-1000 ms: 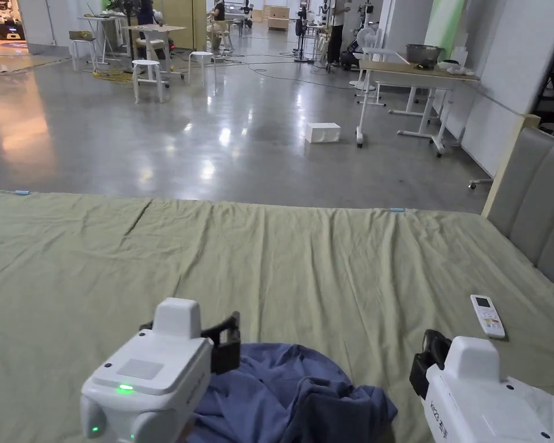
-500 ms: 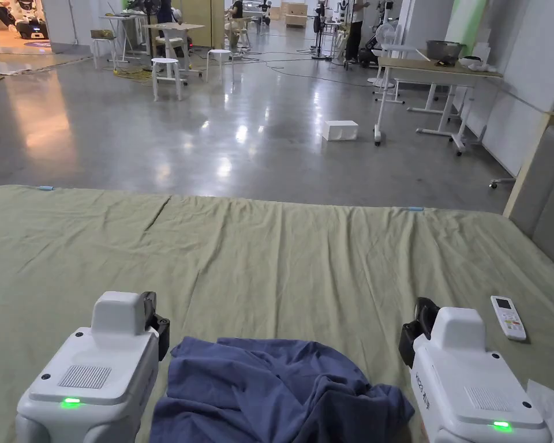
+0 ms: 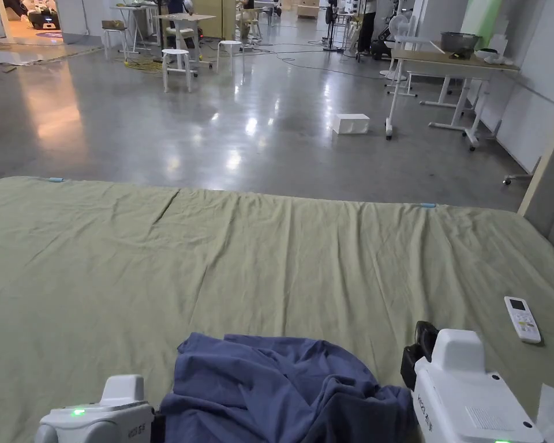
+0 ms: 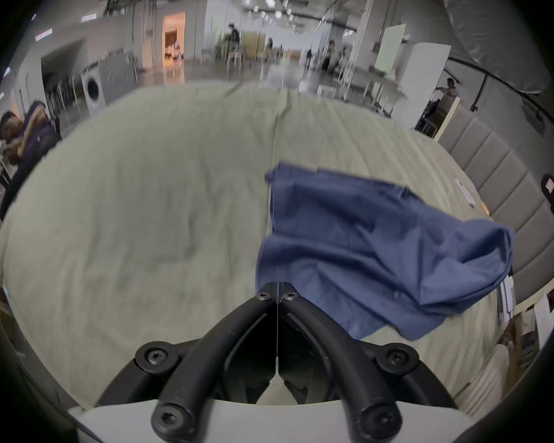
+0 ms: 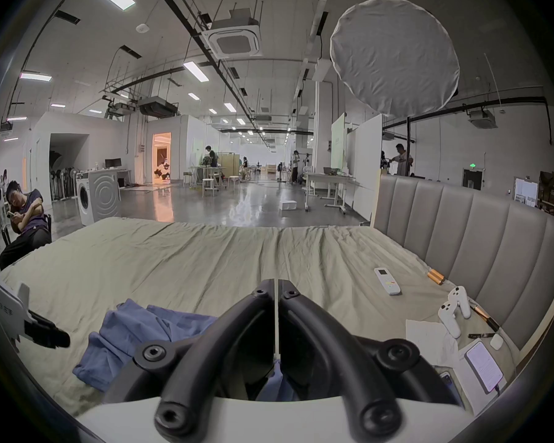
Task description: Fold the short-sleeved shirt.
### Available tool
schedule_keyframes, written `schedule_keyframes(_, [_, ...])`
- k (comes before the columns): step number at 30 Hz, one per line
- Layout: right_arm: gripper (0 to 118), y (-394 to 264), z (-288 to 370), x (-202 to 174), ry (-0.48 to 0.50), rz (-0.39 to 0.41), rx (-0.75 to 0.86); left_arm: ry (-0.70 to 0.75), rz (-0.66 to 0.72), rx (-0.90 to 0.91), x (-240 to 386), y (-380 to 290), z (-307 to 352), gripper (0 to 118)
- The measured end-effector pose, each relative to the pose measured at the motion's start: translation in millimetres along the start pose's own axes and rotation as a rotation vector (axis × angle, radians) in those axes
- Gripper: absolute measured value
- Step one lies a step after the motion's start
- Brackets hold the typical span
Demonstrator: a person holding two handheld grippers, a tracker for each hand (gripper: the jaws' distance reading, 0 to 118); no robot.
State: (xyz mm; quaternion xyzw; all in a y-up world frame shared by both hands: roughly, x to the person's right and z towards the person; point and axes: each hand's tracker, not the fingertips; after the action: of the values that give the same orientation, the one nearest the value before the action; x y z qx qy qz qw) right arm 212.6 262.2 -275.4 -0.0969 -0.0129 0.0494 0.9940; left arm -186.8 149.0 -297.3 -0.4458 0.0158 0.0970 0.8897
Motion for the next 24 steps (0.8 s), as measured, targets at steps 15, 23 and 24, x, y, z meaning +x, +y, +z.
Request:
schedule_keyframes(15, [2,-29.0,-15.1,-2.4,0.025,0.003,-0.1,0.12,-0.054,-0.16,25.4,-18.4,-40.9,52])
schedule_keyframes(23, [2,-40.5,-17.4,-3.4,0.034,0.003,-0.132,0.122,-0.199,-0.131,46.1,-30.3,-44.5,11])
schedule_keyframes(24, [2,-41.7,-17.5,-3.4,0.035,0.003,-0.134,0.117,-0.201,-0.132,45.7,-29.9,-44.4,8])
